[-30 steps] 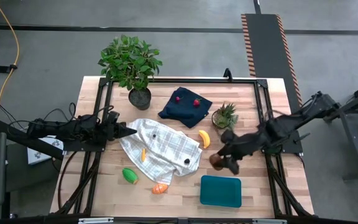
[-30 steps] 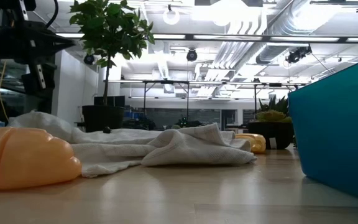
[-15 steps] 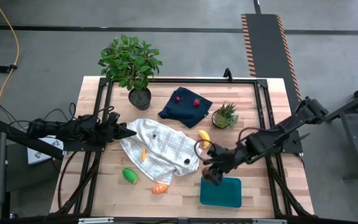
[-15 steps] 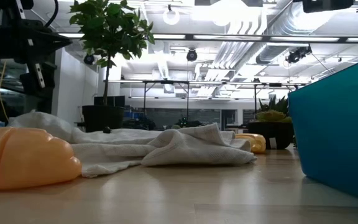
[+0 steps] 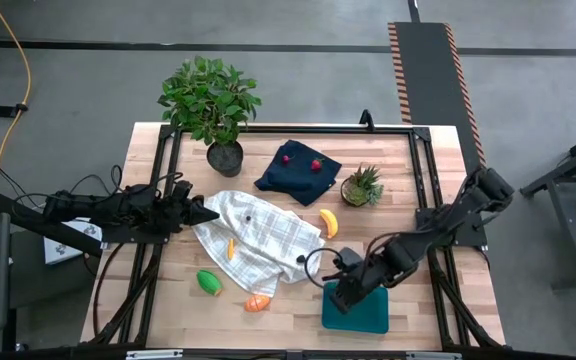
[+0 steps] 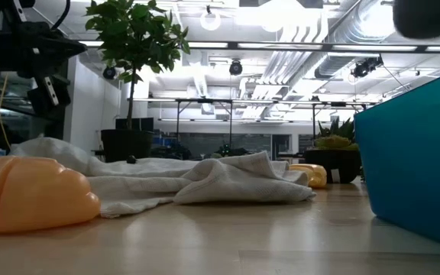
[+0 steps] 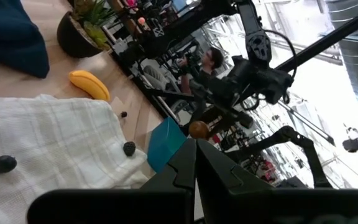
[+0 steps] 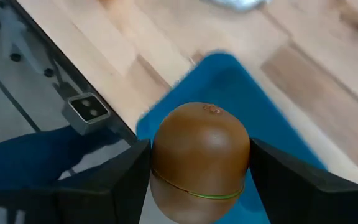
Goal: Pick and placing Produce into tupperware
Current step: Put the kiwi into the bin
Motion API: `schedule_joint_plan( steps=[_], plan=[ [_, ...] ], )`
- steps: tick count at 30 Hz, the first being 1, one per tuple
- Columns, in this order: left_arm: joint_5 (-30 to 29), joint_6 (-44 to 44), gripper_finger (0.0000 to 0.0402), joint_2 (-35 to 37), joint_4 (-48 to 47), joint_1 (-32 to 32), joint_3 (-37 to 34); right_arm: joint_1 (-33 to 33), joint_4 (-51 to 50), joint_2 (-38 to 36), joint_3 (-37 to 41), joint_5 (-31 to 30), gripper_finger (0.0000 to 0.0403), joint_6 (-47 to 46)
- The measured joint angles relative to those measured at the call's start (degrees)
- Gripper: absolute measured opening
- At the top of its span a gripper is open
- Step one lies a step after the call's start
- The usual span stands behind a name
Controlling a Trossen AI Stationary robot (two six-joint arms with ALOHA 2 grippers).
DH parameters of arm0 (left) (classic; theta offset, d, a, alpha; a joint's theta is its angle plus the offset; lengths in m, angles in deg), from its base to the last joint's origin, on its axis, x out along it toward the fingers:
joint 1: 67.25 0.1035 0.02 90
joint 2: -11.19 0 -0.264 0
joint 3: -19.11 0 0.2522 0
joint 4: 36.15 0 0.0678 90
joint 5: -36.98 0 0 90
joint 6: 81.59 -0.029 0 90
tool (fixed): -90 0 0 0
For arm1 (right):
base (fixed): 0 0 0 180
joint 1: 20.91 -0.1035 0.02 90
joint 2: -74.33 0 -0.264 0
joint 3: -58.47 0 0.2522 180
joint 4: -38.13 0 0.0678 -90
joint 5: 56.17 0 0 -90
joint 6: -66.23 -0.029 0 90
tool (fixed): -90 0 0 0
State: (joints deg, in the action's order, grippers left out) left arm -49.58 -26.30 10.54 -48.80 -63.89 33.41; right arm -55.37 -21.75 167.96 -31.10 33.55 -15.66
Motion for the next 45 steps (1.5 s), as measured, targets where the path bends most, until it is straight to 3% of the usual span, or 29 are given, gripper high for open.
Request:
schedule_joint_plan(
  steps=[27,45],
  plan=[
    [0.0,-1.3,0.0001,0.0,0.0,0.0,0.0,-3.5,0.4,9.1,0.0,5.4,0.0240,-14.2],
    [0.7,-2.8,0.0001,0.0,0.2,0.0,0.0,-3.6,-2.7,11.3,0.0,5.3,0.0240,-19.7]
  ],
)
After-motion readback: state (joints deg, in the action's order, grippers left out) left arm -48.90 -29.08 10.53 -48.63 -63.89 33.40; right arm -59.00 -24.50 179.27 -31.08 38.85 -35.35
